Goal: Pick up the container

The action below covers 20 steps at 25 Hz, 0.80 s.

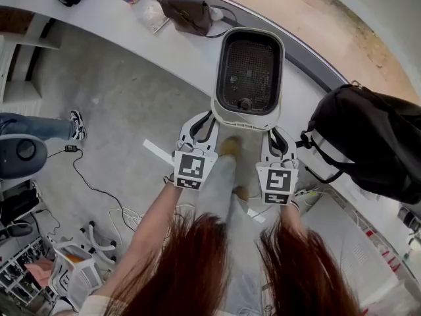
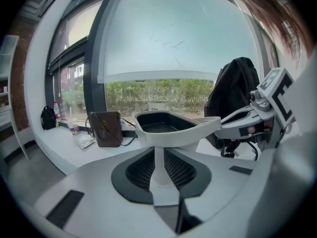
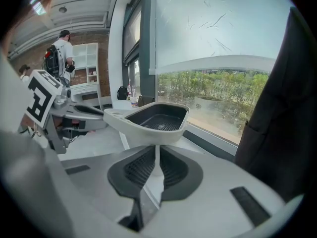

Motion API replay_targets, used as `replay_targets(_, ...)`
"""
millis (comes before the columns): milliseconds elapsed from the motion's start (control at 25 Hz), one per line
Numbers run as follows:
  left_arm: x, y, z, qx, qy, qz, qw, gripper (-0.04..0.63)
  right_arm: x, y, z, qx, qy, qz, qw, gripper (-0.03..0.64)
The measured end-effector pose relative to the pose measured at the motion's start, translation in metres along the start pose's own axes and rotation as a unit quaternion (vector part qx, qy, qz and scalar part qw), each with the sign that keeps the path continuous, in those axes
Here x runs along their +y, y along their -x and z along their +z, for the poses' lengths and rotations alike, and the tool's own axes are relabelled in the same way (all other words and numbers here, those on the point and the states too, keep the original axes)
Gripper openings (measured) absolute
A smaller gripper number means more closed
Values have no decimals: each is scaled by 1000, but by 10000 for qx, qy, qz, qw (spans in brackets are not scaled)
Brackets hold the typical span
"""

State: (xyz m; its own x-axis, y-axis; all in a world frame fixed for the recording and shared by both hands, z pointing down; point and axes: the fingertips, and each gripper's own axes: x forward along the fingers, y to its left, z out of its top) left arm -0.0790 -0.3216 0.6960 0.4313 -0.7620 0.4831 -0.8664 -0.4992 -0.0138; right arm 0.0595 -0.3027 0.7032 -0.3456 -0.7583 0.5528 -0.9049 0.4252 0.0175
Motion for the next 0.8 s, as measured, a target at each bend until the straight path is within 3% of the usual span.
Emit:
replay_targets(160,4,3,9,-9,-86,63,9999,64,-1,4,7,11,-90,-33,10000,26)
replay_targets(800,13,0,47,-88,-1027,116,9946,104,-20,6,34,98,-280,-128,9995,28)
